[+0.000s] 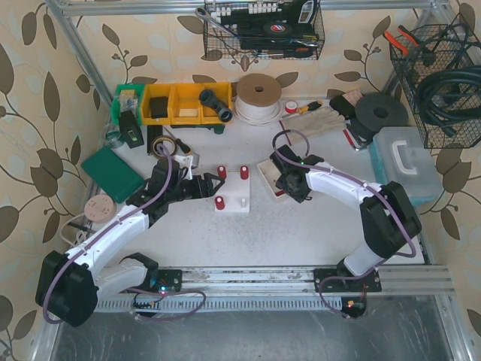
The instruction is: Install the large spring
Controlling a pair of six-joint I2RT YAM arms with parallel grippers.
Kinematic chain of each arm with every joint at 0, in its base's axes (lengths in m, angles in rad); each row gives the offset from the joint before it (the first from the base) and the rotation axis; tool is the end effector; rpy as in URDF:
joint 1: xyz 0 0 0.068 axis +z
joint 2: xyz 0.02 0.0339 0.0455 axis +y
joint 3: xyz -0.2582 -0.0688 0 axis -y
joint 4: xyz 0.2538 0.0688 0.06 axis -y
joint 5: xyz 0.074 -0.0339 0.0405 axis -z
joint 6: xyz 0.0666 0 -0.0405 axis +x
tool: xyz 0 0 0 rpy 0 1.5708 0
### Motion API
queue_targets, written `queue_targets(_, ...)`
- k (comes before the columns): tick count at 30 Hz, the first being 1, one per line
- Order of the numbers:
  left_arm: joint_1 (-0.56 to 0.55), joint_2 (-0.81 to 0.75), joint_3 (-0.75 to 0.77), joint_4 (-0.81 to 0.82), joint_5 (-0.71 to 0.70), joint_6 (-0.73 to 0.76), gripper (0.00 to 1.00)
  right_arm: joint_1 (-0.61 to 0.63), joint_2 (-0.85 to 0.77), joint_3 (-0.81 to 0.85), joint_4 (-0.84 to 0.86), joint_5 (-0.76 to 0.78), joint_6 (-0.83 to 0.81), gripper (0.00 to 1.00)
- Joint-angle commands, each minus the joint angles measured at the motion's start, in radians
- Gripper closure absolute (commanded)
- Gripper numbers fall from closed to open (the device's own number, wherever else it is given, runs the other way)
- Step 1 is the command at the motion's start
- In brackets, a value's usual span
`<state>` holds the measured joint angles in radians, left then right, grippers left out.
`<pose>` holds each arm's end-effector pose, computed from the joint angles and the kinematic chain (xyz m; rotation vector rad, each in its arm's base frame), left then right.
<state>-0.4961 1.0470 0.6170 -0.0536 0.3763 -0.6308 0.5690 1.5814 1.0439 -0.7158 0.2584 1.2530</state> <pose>0.2231 -0.1486 0.2226 0.1038 2.1960 -1.0565 0.2743 0.1552 0.1618 0.9734 2.5643 0.1285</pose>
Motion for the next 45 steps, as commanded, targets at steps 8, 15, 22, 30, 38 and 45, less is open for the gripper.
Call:
queue_targets(8,0.015,0.01,0.015,0.007,0.008,-0.001,0.19,-0.042,0.047,0.045,-0.03,-0.008,-0.096,0.99)
queue_targets(15,0.019,0.052,0.032,0.003,0.02,-0.004,0.19,-0.115,0.06,0.137,-0.215,0.006,-0.439,1.0)
queue_targets(22,0.024,0.104,0.055,0.0,0.039,-0.006,0.19,-0.158,0.164,0.198,-0.279,-0.062,-0.706,1.0)
queue_targets(30,0.025,0.131,0.069,-0.009,0.042,-0.005,0.19,-0.167,0.194,0.166,-0.224,-0.044,-0.782,0.86)
queue_targets(38,0.027,0.151,0.082,-0.022,0.048,-0.004,0.19,-0.147,0.101,0.31,-0.325,0.006,-0.826,0.5)
queue_targets(45,0.027,0.147,0.082,-0.03,0.039,-0.005,0.19,-0.031,0.112,0.348,-0.282,-0.07,-0.746,0.5)
